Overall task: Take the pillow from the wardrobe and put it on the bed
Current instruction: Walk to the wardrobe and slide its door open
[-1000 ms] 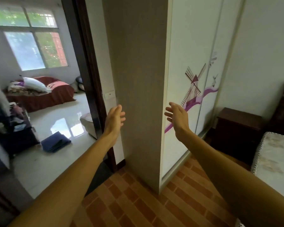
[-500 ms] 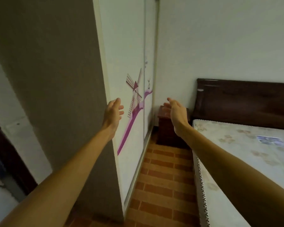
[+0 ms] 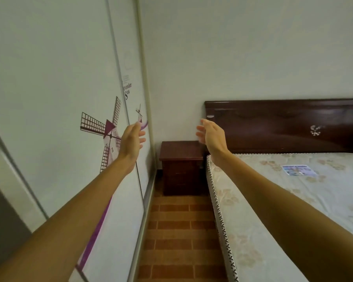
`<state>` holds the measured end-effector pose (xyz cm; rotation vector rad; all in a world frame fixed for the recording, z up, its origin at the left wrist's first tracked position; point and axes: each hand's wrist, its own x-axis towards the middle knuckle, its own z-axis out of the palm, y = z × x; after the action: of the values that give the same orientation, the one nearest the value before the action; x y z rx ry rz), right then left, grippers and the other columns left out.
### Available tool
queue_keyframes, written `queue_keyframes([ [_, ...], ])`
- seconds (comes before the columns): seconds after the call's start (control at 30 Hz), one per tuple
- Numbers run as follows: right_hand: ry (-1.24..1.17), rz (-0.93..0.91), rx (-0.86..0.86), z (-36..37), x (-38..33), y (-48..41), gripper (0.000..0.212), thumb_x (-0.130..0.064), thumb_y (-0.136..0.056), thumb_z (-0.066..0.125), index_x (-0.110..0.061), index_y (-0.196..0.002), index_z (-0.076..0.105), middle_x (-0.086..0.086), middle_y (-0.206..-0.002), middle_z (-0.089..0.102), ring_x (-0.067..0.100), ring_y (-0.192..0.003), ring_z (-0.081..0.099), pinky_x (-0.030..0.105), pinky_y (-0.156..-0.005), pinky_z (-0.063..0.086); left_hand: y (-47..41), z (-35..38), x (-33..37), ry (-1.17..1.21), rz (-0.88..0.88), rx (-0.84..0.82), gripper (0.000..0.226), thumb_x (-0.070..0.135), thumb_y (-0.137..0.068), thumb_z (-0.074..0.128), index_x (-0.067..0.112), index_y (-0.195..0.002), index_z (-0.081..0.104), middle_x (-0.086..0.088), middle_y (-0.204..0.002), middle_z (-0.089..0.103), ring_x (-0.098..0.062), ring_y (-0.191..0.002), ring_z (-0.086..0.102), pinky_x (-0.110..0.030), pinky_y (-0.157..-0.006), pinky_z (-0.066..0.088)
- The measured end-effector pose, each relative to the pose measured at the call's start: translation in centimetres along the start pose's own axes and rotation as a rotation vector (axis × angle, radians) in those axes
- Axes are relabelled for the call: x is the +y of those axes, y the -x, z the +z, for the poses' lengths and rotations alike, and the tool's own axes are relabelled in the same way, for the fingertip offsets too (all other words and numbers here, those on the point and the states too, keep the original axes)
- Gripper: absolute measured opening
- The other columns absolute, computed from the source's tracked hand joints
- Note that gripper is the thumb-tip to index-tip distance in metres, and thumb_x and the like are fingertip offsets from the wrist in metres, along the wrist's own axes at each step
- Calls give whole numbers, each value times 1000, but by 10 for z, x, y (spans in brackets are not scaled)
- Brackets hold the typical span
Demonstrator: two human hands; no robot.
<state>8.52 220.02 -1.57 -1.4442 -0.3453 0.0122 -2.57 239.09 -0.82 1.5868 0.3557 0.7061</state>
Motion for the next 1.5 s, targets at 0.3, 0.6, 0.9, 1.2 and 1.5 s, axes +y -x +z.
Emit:
queue_keyframes([
  [0.3, 15, 31, 16, 5, 45, -144, 26, -34, -100, 44, -21, -115, 60, -2, -108, 66, 14, -99, 64, 35, -91, 51, -148, 65, -41, 6, -45, -13, 36, 40, -94, 41, 16, -116, 53, -7, -111, 58, -23, -101, 57, -34, -87, 44],
  [0.6, 70, 17, 55, 29, 84, -302, 29, -32, -101, 44, -18, -120, 59, 0, -109, 65, 13, -97, 63, 30, -87, 51, -321, 112, -81, 69, -33, -41, 48, 39, -97, 37, 9, -133, 42, -10, -121, 55, -23, -106, 56, -33, -88, 42],
  [0.9, 53, 32, 88, 53, 114, -448, 21, -32, -101, 44, -24, -114, 59, -4, -106, 64, 13, -98, 63, 29, -85, 50, -463, 145, -111, 90, -74, -18, 48, 41, -97, 36, 10, -133, 44, -10, -119, 55, -24, -105, 55, -39, -98, 42],
  [1.2, 34, 34, 12, 74, 178, -616, 35, -34, -101, 42, -18, -129, 55, -2, -114, 63, 13, -101, 62, 32, -90, 49, -605, 195, -153, 37, -39, 59, 42, 41, -96, 35, 13, -125, 48, -9, -121, 56, -25, -107, 56, -39, -97, 42],
  [1.5, -30, 60, -143, 111, 204, -791, 32, -33, -101, 41, -20, -126, 56, -4, -110, 63, 11, -98, 63, 26, -82, 48, -736, 231, -170, -41, -28, 186, 48, 40, -99, 31, 10, -135, 42, -14, -133, 51, -27, -114, 54, -40, -101, 40],
])
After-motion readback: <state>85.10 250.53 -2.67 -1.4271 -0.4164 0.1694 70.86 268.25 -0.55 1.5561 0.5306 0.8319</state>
